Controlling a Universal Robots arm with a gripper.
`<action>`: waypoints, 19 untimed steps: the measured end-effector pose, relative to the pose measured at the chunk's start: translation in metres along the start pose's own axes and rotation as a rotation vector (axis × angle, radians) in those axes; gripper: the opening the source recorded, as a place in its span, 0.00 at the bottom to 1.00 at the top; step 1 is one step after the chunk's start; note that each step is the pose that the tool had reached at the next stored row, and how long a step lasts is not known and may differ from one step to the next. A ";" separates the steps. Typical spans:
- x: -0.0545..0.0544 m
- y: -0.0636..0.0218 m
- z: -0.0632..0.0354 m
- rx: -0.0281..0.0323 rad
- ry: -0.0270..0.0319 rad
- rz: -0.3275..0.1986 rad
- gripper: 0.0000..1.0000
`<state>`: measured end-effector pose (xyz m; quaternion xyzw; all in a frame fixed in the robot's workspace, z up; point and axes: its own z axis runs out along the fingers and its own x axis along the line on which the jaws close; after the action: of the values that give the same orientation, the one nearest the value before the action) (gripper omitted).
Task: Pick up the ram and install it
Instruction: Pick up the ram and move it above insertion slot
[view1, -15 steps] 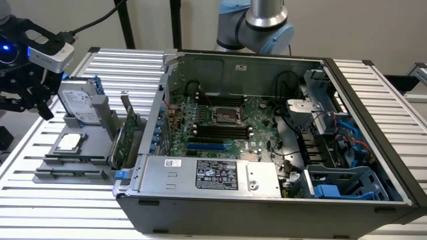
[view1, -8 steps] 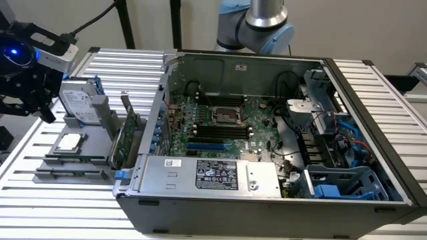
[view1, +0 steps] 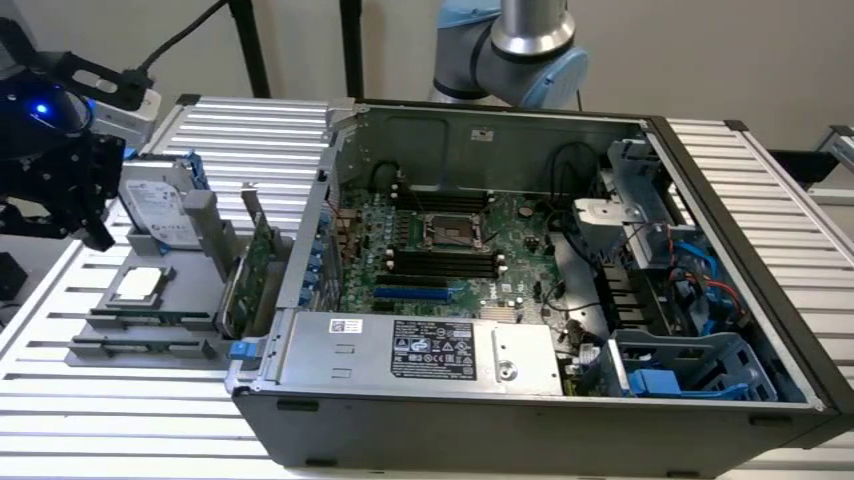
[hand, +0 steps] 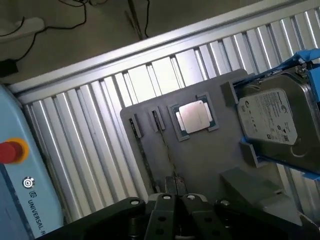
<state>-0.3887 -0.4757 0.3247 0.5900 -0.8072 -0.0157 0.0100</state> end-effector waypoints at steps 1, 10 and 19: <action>0.000 0.0000 0.0008 0.0000 0.0007 -0.018 0.00; 0.000 -0.0003 0.0081 0.0000 0.0066 -0.182 0.00; 0.000 -0.0006 0.0150 -0.0004 0.0126 -0.343 0.00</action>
<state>-0.3887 -0.4758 0.3097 0.7191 -0.6947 -0.0136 0.0123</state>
